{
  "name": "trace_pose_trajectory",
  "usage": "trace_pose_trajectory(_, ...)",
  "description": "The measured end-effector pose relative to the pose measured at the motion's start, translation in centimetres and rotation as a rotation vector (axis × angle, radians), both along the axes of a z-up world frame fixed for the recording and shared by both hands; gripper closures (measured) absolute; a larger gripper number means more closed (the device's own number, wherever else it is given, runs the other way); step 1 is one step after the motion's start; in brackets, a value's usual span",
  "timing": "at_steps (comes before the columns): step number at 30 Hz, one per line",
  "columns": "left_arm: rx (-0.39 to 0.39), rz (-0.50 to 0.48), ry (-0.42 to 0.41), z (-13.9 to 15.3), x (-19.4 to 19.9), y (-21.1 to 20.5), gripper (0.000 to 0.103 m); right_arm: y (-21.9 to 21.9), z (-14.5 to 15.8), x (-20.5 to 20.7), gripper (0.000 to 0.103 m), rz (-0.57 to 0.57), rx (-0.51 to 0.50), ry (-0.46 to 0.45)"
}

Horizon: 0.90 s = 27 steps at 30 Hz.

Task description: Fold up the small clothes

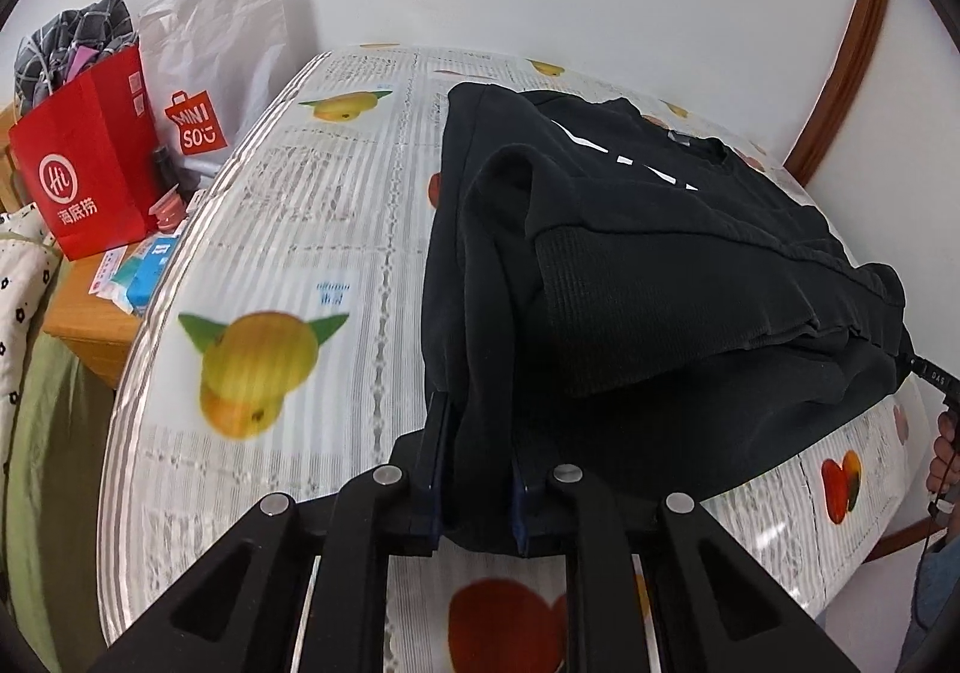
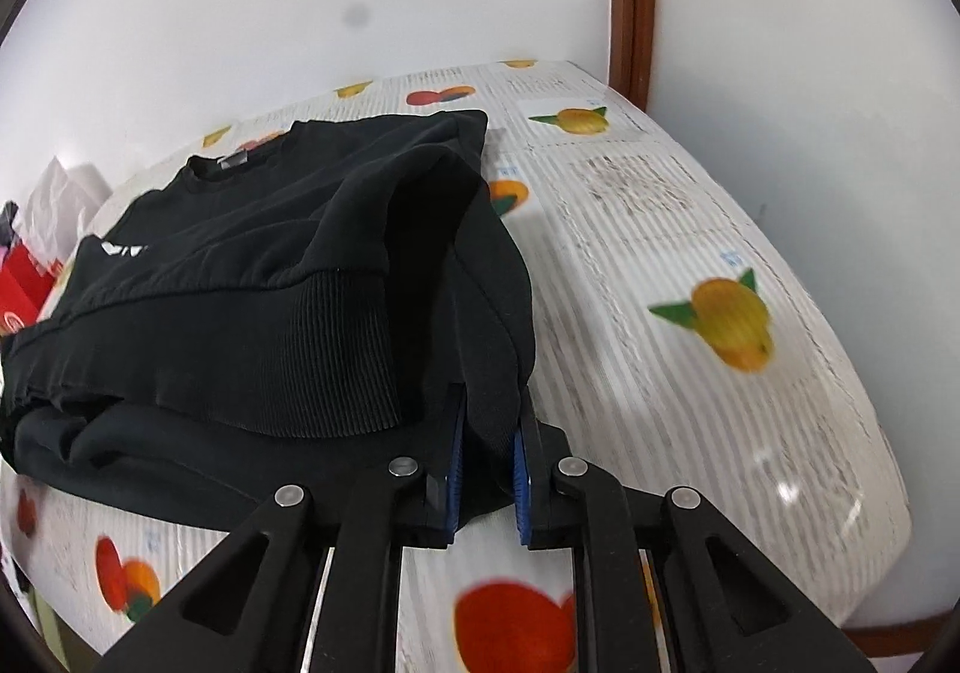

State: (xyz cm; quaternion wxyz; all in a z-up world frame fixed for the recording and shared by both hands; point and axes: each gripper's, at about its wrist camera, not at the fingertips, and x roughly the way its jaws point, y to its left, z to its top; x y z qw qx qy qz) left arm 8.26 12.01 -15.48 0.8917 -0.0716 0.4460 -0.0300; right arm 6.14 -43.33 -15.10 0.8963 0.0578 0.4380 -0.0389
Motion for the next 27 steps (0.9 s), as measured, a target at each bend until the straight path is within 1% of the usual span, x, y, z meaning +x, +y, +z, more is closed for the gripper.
trace_pose_trajectory(2,-0.011,0.004,0.001,0.2,-0.4,0.2,0.085,0.0,0.1,-0.9,0.084,-0.014,-0.021,0.008)
trace_pose_trajectory(3,-0.012,0.007,-0.001,0.4,-0.6,0.3,0.085,-0.1,0.4,-1.4,0.08,-0.023,-0.03,0.005)
trace_pose_trajectory(5,-0.013,0.014,-0.016,1.1,-1.1,0.6,0.082,-0.1,1.4,-2.5,0.08,-0.041,-0.048,-0.011)
trace_pose_trajectory(7,-0.008,0.025,-0.039,1.9,-1.7,0.8,0.082,0.3,2.8,-3.3,0.08,-0.051,-0.066,-0.044)
trace_pose_trajectory(10,-0.007,0.018,-0.083,3.4,-2.0,0.5,0.077,1.8,5.3,-4.4,0.08,-0.001,-0.052,-0.111)
trace_pose_trajectory(11,-0.013,0.011,-0.093,3.7,-2.0,0.4,0.075,2.3,5.7,-4.5,0.08,0.022,-0.041,-0.122)
trace_pose_trajectory(13,-0.024,-0.007,-0.112,4.2,-1.9,-0.2,0.073,3.9,6.0,-4.5,0.079,0.087,0.009,-0.133)
trace_pose_trajectory(15,-0.034,-0.034,-0.122,4.5,-1.8,-1.1,0.073,5.5,5.4,-3.7,0.079,0.147,0.06,-0.126)
trace_pose_trajectory(16,-0.038,-0.048,-0.124,4.6,-1.7,-1.6,0.073,6.3,4.9,-3.4,0.079,0.168,0.07,-0.12)
trace_pose_trajectory(19,-0.032,-0.095,-0.13,4.6,-1.5,-3.2,0.073,8.5,2.7,-2.5,0.08,0.209,0.039,-0.102)
trace_pose_trajectory(21,-0.022,-0.126,-0.133,4.4,-1.6,-4.0,0.073,9.2,1.0,-1.8,0.082,0.231,0.01,-0.055)
trace_pose_trajectory(22,-0.022,-0.14,-0.135,4.3,-1.6,-4.4,0.073,9.3,0.2,-1.5,0.084,0.237,-0.001,-0.034)
trace_pose_trajectory(24,-0.025,-0.162,-0.132,3.9,-1.5,-5.0,0.073,8.9,-1.0,-1.3,0.085,0.226,-0.006,-0.005)
trace_pose_trajectory(25,-0.028,-0.171,-0.122,3.5,-1.3,-5.3,0.073,8.5,-1.4,-1.3,0.087,0.219,0.004,0.004)
trace_pose_trajectory(27,-0.026,-0.176,-0.102,3.0,-1.0,-5.7,0.073,7.8,-1.6,-1.4,0.087,0.211,0.045,-0.002)
